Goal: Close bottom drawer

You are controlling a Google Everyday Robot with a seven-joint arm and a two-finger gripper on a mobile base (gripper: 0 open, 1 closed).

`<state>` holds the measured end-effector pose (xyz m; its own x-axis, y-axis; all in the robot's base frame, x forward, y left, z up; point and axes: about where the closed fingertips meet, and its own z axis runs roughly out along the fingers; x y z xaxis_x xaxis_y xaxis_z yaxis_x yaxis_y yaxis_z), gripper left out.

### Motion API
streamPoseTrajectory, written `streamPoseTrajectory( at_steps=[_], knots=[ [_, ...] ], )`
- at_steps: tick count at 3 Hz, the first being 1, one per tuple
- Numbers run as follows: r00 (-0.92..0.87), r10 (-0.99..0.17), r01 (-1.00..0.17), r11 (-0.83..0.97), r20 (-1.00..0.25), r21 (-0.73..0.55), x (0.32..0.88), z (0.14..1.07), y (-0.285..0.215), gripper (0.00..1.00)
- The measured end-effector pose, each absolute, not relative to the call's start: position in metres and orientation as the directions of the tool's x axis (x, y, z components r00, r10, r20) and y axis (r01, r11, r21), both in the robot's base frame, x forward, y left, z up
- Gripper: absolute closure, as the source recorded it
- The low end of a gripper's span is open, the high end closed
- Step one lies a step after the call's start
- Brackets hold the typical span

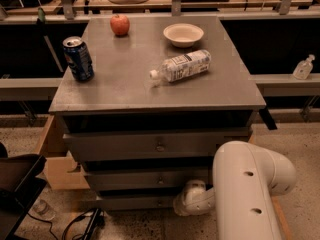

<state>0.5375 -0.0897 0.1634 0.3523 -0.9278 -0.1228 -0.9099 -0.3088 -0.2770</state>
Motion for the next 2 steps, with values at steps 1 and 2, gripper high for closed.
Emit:
streamPoseTrajectory(
  at_steps=[1, 2],
  knots=[
    [0.307, -0.935, -0.944, -0.275, -0.18, -0.181, 0.487, 0.192, -0.13, 1.0],
    [0.133, -0.963, -0.991, -0.13, -0.235, -0.031, 0.4, 0.196, -0.178, 1.0]
  ],
)
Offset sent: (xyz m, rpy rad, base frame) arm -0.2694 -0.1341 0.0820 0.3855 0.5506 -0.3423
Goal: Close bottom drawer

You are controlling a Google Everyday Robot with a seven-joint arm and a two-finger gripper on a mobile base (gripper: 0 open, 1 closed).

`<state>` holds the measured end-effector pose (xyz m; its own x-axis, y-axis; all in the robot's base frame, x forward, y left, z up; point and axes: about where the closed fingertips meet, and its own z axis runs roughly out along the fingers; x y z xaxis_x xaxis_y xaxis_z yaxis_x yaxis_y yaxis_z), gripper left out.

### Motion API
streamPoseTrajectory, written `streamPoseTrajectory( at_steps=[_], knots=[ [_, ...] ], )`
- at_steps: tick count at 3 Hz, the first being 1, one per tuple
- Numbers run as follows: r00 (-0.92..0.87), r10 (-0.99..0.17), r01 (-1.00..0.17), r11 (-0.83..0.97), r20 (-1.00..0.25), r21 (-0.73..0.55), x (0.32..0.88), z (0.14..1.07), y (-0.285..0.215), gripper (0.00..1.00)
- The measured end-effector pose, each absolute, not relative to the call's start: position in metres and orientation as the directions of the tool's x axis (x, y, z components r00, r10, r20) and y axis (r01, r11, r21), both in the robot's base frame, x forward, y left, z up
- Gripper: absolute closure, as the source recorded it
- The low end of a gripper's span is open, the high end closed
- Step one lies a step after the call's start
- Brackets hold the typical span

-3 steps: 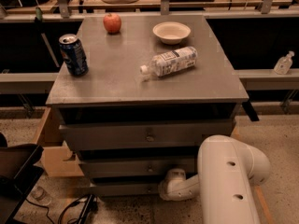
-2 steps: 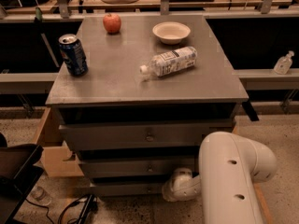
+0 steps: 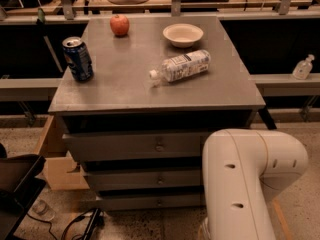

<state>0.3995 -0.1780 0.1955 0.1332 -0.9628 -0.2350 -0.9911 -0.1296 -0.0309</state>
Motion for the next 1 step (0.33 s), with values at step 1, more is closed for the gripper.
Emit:
streamPoseTrajectory(
  at_steps=[1],
  knots=[
    [-0.015, -0.941, -1.0, 0.01, -0.337, 0.017, 0.3314, 0.2239, -0.2122, 1.0]
  ],
)
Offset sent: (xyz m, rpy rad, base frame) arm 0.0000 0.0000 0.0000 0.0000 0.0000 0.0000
